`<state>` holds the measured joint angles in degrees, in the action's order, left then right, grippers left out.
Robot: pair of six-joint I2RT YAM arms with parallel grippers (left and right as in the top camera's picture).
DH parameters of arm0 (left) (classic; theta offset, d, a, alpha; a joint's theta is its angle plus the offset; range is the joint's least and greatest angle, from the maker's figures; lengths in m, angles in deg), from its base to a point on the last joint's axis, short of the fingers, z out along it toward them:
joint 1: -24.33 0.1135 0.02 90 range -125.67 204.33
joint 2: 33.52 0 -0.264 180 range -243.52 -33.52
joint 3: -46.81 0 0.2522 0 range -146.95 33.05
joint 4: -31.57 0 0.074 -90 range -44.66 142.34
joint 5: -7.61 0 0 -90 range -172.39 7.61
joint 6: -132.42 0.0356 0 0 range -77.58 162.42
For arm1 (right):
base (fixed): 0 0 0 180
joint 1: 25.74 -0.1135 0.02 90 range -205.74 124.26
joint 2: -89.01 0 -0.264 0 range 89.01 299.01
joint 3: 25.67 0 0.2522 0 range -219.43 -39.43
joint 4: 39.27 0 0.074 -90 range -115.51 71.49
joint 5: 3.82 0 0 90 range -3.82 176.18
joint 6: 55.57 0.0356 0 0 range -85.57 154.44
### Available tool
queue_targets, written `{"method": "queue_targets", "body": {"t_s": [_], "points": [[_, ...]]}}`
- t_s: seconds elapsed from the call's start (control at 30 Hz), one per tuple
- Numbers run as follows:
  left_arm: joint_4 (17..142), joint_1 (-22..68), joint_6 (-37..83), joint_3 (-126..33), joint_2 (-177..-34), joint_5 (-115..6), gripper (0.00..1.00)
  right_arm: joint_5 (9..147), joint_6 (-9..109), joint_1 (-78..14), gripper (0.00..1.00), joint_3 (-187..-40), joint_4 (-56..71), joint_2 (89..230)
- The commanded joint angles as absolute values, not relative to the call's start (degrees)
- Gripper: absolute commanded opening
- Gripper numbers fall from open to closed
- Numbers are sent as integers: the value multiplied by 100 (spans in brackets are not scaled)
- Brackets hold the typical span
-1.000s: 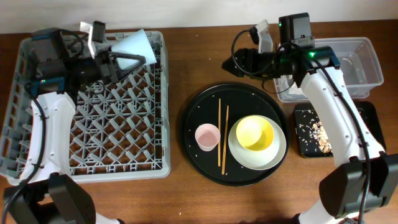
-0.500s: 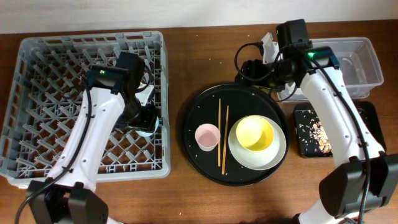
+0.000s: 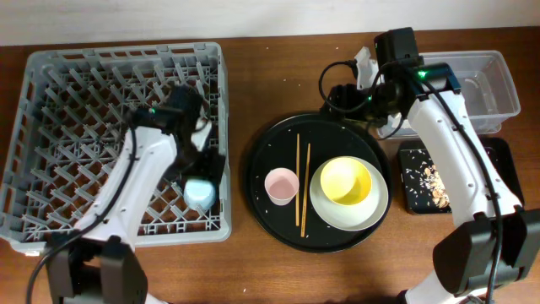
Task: Sort waste into correct bins and load items into the dishwasher rack
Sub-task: 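Place the blue cup upside down in the rack with left gripper, then grasp the pink cup with the right gripper and lift it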
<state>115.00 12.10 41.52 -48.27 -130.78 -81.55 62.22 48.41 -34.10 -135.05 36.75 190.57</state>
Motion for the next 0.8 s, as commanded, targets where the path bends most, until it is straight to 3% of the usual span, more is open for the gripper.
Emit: {"method": "queue_targets", "body": {"t_s": [0.0, 0.07, 0.2, 0.3, 0.37, 0.4, 0.47, 0.57, 0.6, 0.63, 0.7, 0.77], "points": [[11426, 1186, 4158, -6294, -13016, -7870, 99, 6296, 4443, -3659, 63, -13513, 4283, 19064], [11090, 1265, 4158, -6698, -13016, -7873, 99, 6661, 4325, -4332, 57, -13166, 4495, 19064], [10849, 1525, 4156, -6696, -13071, -7851, 99, 7409, 5261, -5320, 53, -11868, 3231, 19064], [10832, 1603, 4156, -6685, -13113, -7842, 99, 7424, 5600, -5429, 29, -11295, 2556, 19064], [10836, 1603, 4156, -6674, -13228, -7647, 99, 7422, 5602, -5429, 25, -11227, 2451, 19072], [10836, 1603, 4156, -6674, -13362, -7571, 99, 7419, 5602, -5429, 17, -11212, 2436, 19131], [10836, 1603, 4156, -6674, -13445, -7571, 99, 7400, 5689, -5429, 13, -11208, 2416, 19190], [10836, 1603, 4156, -6674, -13445, -7571, 99, 7341, 5748, -5429, 25, -11208, 2370, 19332], [10836, 1603, 4156, -6674, -13445, -7571, 99, 7290, 5748, -5429, 8, -11208, 2370, 19387], [10836, 1603, 4156, -6674, -13445, -7569, 99, 7266, 5748, -5427, 4, -11221, 2348, 19383], [10834, 1627, 4156, -6676, -13445, -7226, 99, 6836, 5720, -5338, 4, -11516, 2350, 19265], [10834, 1833, 4160, -6676, -13445, -6082, 99, 5948, 5434, -5012, 4, -12230, 2256, 18769]]}}
